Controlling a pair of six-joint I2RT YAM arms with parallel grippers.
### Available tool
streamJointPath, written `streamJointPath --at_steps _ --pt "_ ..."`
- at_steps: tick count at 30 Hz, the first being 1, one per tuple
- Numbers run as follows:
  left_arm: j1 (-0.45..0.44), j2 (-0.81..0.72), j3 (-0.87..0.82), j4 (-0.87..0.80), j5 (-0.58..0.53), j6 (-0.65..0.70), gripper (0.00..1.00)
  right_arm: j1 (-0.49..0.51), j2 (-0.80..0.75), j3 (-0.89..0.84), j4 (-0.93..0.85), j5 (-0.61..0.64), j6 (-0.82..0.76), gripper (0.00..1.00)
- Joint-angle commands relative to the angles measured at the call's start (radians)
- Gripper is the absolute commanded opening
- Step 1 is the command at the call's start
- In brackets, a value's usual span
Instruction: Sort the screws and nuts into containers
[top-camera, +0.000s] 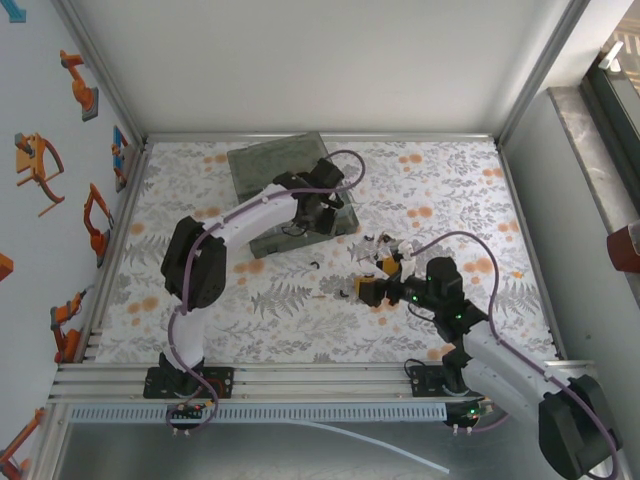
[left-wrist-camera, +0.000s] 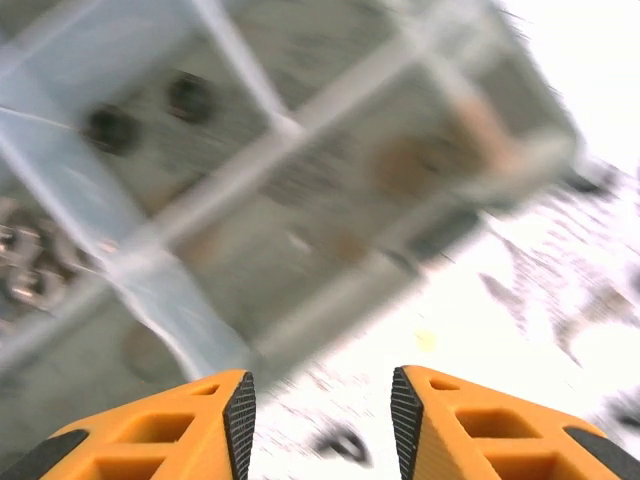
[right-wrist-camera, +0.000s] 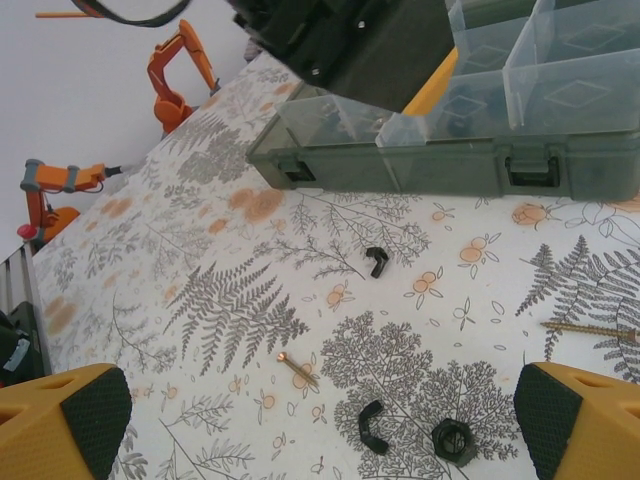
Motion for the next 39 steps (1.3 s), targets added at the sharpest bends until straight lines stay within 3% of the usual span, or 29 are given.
streamJointPath --at_steps 1,4,10,17,26,39 --pt "-0.066 -0.049 -0.059 0.013 0.125 0.035 0.39 0.005 -0.046 0.021 -0.079 0.015 -0.006 1.0" --pt "-0.123 -0.015 -0.057 -0.042 0.182 0.011 0.4 0.005 -0.09 0.003 -0.113 0.021 0.012 1.0" --pt "-0.189 0.108 0.034 -0.157 0.179 -0.1 0.41 0.005 -0.184 -0.01 -0.179 0.059 -0.005 1.0" --pt "-0.23 0.178 0.055 -0.124 0.23 -0.169 0.4 0.005 -0.275 -0.03 -0.207 0.062 -0.012 1.0" --pt "-0.255 0.23 0.097 -0.126 0.265 -0.179 0.39 0.005 -0.263 -0.023 -0.209 0.056 -0.014 1.0" --pt "-0.261 0.337 0.219 -0.238 0.161 -0.193 0.34 0.005 -0.26 -0.024 -0.205 0.054 -0.016 1.0"
